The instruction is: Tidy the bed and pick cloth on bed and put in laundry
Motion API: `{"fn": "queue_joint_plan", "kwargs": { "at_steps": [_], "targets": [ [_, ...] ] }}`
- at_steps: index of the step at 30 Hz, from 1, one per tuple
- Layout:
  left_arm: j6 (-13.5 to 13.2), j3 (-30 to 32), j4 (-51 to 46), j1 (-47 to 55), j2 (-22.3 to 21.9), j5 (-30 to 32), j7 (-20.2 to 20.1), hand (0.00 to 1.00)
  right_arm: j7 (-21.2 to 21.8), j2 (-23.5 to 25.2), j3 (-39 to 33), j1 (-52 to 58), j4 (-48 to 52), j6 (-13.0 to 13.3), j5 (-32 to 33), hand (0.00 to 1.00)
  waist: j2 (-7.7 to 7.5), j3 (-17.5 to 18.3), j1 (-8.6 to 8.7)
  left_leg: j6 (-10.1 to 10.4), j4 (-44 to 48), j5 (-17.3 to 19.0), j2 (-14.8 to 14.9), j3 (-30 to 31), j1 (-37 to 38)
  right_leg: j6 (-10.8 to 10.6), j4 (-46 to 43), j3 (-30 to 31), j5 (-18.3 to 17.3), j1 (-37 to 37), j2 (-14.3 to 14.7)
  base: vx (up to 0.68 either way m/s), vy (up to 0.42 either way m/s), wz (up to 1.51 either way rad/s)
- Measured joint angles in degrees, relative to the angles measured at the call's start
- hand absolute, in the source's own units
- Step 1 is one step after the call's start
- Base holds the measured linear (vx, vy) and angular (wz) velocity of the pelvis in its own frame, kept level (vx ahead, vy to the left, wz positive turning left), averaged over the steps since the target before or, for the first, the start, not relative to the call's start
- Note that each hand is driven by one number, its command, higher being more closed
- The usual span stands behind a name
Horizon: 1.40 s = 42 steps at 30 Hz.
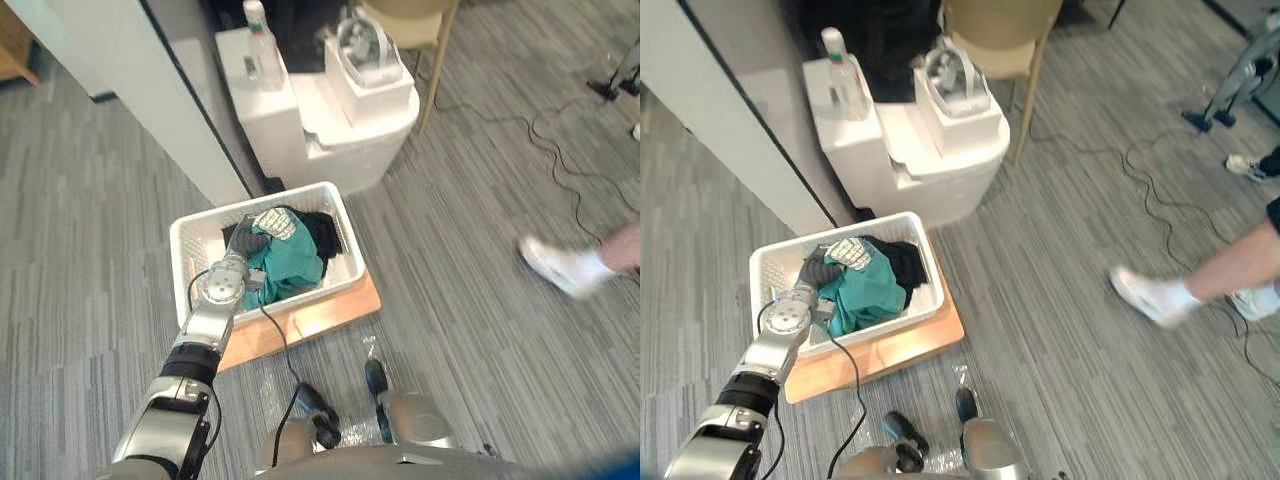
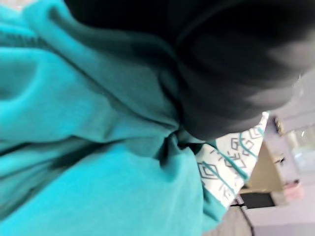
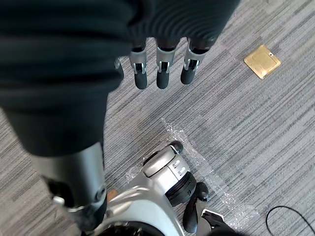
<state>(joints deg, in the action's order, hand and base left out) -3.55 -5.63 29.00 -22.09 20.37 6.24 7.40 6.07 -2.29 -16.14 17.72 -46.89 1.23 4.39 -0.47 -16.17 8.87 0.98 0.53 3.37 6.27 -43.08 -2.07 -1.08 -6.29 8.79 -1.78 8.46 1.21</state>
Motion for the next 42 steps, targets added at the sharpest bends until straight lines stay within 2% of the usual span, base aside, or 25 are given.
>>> {"fn": "queue_joint_plan", "kwargs": {
  "at_steps": [3, 4, 7, 10, 13, 17, 21, 25, 27, 31, 32, 34, 36, 38, 40, 42],
  "targets": [
    [-0.06, -0.73, 1.09, -2.03, -0.07, 4.38, 3.42, 1.0, -0.05, -0.06, 1.78, -0.22, 1.85, 0.44, 0.05, 0.0, 0.39, -0.56, -0.14, -0.3, 1.06, 0.07, 0.4, -0.42, -1.39, 0.05, -1.18, 0.12, 0.06, 2.09, 0.13, 0.01, -0.037, -0.09],
    [0.21, -0.76, 2.08, -3.19, -0.16, 6.34, 5.46, 0.0, -0.06, -0.06, 2.71, -0.39, 2.62, 0.46, 0.06, 0.0, 0.42, -1.43, -0.3, -0.26, 1.97, 0.11, 0.78, -0.47, -1.63, 0.05, -1.91, 0.15, 0.06, 2.45, 0.29, 0.01, -0.05, -0.04],
    [1.01, -0.78, 2.35, -3.98, -0.14, 9.17, 8.96, 0.0, -0.12, -0.13, 3.77, -0.48, 3.37, 0.72, 0.68, 0.0, 0.35, -1.97, -0.46, -0.23, 2.4, 0.2, 0.97, -0.34, -2.45, 0.06, -2.59, 0.14, 0.06, 3.37, 0.36, -0.01, -0.028, 0.0],
    [1.3, -0.53, 3.98, -5.1, -0.14, 10.76, 10.71, 0.0, -0.28, -0.61, 4.97, -0.49, 3.76, 1.09, 1.04, 0.0, 0.33, -2.7, -0.67, 0.1, 2.96, 1.11, 1.19, -0.2, -3.32, 0.31, -2.72, 0.11, 0.23, 4.03, 0.33, -0.04, -0.031, 0.02],
    [3.36, 0.18, 4.6, -5.59, -0.13, 10.62, 10.43, 0.0, -0.76, -0.75, 5.57, -0.49, 4.4, 1.09, 1.1, 0.0, 0.32, -2.91, -0.66, -0.26, 3.82, 1.39, 1.49, -0.21, -4.04, 0.41, -2.72, 0.03, 0.54, 4.49, 0.31, -0.01, -0.009, 0.0],
    [3.35, 1.25, 4.76, -5.63, -0.13, 10.57, 10.25, 0.0, -0.88, -0.76, 5.63, -0.49, 4.55, 1.1, 1.1, 0.0, 0.33, -2.91, -0.69, -0.28, 4.12, 1.4, 1.63, -0.12, -3.93, 0.34, -2.79, -0.13, 0.67, 4.26, 0.3, 0.0, -0.006, 0.01],
    [2.89, 2.49, 4.75, -5.74, -0.13, 5.89, 10.09, 0.0, -0.87, -0.76, 5.59, -0.44, 4.5, 1.07, 1.04, 0.0, 0.35, -2.9, -0.72, -0.17, 4.12, 1.51, 1.7, 0.37, -2.16, 0.33, -2.62, -0.57, 0.67, 2.24, 0.27, 0.0, -0.017, 0.07],
    [1.1, 4.68, 2.52, -4.99, 0.03, 5.44, 10.08, 0.0, -0.95, -0.6, 5.35, 0.22, 4.01, 1.17, 0.99, 0.0, 0.57, -2.76, -0.82, -0.24, 3.5, 1.58, 1.65, 1.67, 0.07, 0.32, -1.51, -2.11, 0.68, -1.01, 0.1, 0.0, -0.022, 0.19],
    [-0.07, 5.87, -1.34, -2.53, 0.52, 1.84, 9.79, 0.0, -1.23, -0.51, 4.79, 0.31, 2.47, 1.71, 0.98, 0.0, 0.99, -2.25, -0.79, 0.32, 2.22, 0.77, 1.16, 2.92, 1.29, 0.32, -0.37, -3.11, 0.67, -2.85, -0.1, 0.02, -0.025, 0.26],
    [-2.16, 8.23, -5.0, 3.32, 1.16, -9.71, 5.53, 0.0, -1.81, -1.0, 1.01, 1.27, -0.59, 1.57, 0.9, 0.0, 3.59, 1.07, -1.09, 0.02, -4.19, -3.85, -0.98, 5.32, 5.86, 0.55, 0.67, -6.22, -0.06, -6.61, -0.38, 0.05, -0.017, 0.35],
    [-2.34, 8.83, -5.61, 4.03, 1.16, -11.4, 4.97, 0.0, -1.9, -1.0, 0.81, 1.31, -0.98, 1.57, 0.9, 0.0, 3.62, 1.42, -1.08, 0.12, -4.65, -4.09, -1.14, 5.84, 6.28, 0.59, 0.74, -6.63, -0.29, -7.08, -0.4, 0.03, -0.037, 0.4],
    [-3.61, 11.59, -8.55, 8.78, 1.07, -18.82, 2.66, 0.0, -2.4, -1.05, 0.46, 1.88, -2.63, 1.15, 0.61, 0.0, 3.34, 4.58, -1.97, 0.34, -6.42, -4.88, -1.91, 7.38, 7.36, 1.26, 1.11, -8.3, -2.11, -8.6, -0.87, 0.01, -0.053, 0.37],
    [-3.92, 13.15, -11.03, 13.36, 0.46, -21.24, 2.34, 0.0, -2.45, -1.07, 0.47, 2.33, -2.63, 0.32, 0.21, 0.0, 3.12, 5.83, -2.27, 0.29, -6.5, -4.91, -2.59, 8.18, 8.0, 1.69, 1.47, -9.08, -3.91, -9.93, -1.63, 0.0, -0.056, 0.32],
    [-4.14, 14.21, -12.39, 17.89, -0.71, -22.23, 2.39, 0.0, -2.7, -1.11, 0.3, 2.53, -2.69, -0.34, -0.27, 0.0, 3.62, 6.54, -2.52, 0.21, -6.53, -4.95, -2.72, 9.15, 8.87, 1.51, 1.52, -10.18, -4.33, -11.23, -1.87, 0.0, -0.035, 0.3],
    [-4.14, 15.46, -13.3, 21.75, -2.81, -23.86, 2.53, 0.0, -3.02, -1.1, 0.34, 3.05, -3.2, -0.6, -0.3, 0.0, 3.82, 7.31, -3.44, 0.33, -6.54, -4.71, -2.91, 9.82, 9.59, 1.24, 1.78, -11.41, -4.77, -12.09, -2.16, -0.03, -0.002, 0.25],
    [-4.13, 16.65, -14.35, 27.05, -5.11, -27.46, 2.81, 0.0, -4.09, -1.09, 0.76, 3.34, -4.29, -0.79, -0.64, 0.0, 3.31, 8.79, -4.57, 0.38, -6.54, -4.5, -3.28, 11.08, 9.91, 0.52, 2.43, -12.79, -5.56, -13.2, -2.62, -0.03, 0.013, 0.3]
  ]
}}
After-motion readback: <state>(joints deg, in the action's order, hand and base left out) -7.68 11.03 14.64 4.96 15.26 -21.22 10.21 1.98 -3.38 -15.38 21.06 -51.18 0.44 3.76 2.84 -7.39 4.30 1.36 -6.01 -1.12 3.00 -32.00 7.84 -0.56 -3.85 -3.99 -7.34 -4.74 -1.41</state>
